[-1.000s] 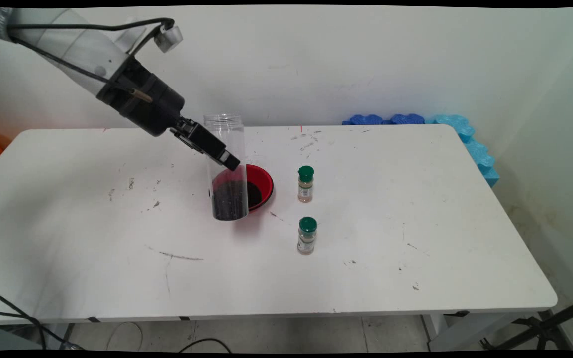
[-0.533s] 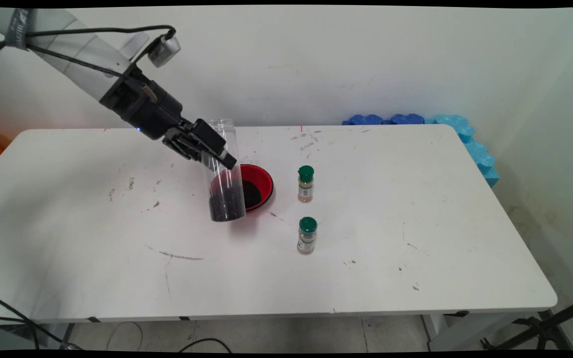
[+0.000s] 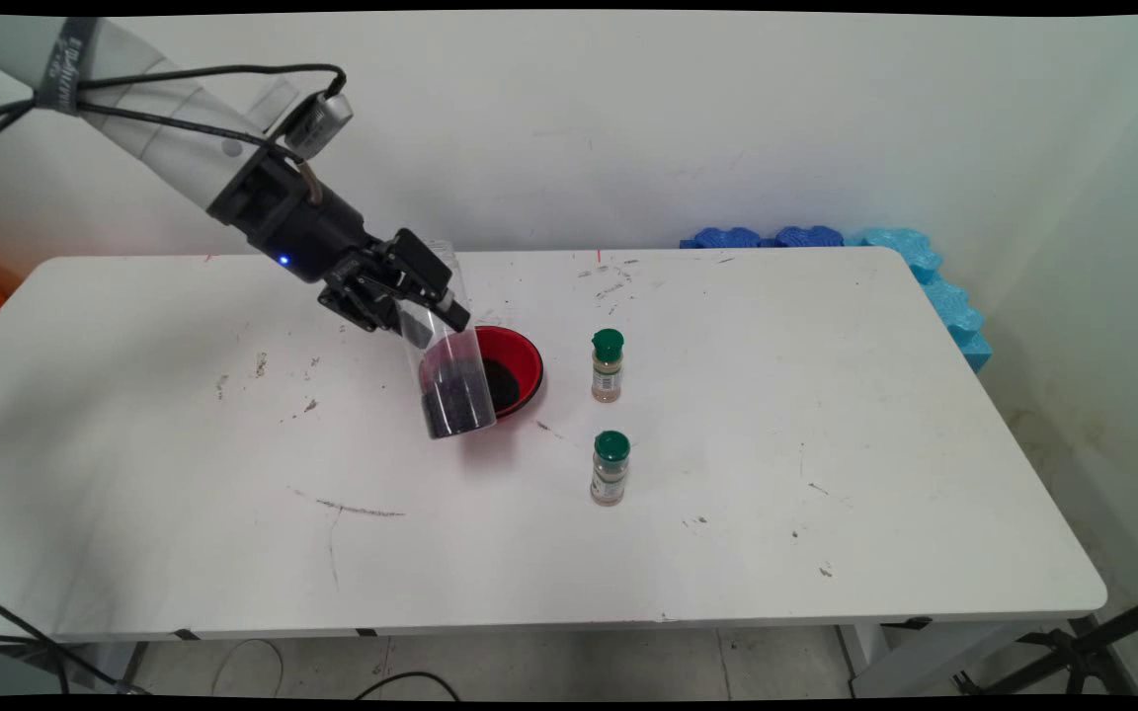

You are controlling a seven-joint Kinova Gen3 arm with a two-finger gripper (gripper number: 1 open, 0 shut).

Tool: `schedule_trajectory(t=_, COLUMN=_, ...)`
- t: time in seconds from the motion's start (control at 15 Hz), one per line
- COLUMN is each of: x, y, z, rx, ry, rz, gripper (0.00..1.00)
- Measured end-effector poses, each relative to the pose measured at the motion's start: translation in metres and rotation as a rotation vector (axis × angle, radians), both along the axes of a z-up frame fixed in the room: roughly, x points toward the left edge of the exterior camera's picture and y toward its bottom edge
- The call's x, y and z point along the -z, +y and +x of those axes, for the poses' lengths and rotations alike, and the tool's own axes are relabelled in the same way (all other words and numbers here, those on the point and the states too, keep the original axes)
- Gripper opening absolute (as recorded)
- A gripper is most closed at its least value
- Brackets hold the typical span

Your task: Pour the black seasoning powder in the red bowl

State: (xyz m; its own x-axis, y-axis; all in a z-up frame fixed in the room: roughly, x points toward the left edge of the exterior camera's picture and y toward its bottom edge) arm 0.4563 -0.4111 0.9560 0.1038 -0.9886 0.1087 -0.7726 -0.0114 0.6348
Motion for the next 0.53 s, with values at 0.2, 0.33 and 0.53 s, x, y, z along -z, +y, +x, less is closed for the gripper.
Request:
schedule_trajectory(t=0.2, x=0.007, y=-0.004, z=0.001, rx=-0.088, ry=0.034, rz=0.074, gripper=0.0)
schedule_trajectory(t=0.33, x=0.01, y=-0.006, z=0.001, rx=-0.132, ry=0.053, rz=0.114, gripper=0.0)
schedule_trajectory(t=0.53, x=0.015, y=-0.007, z=0.001, rx=-0.198, ry=0.08, rz=0.174, gripper=0.0)
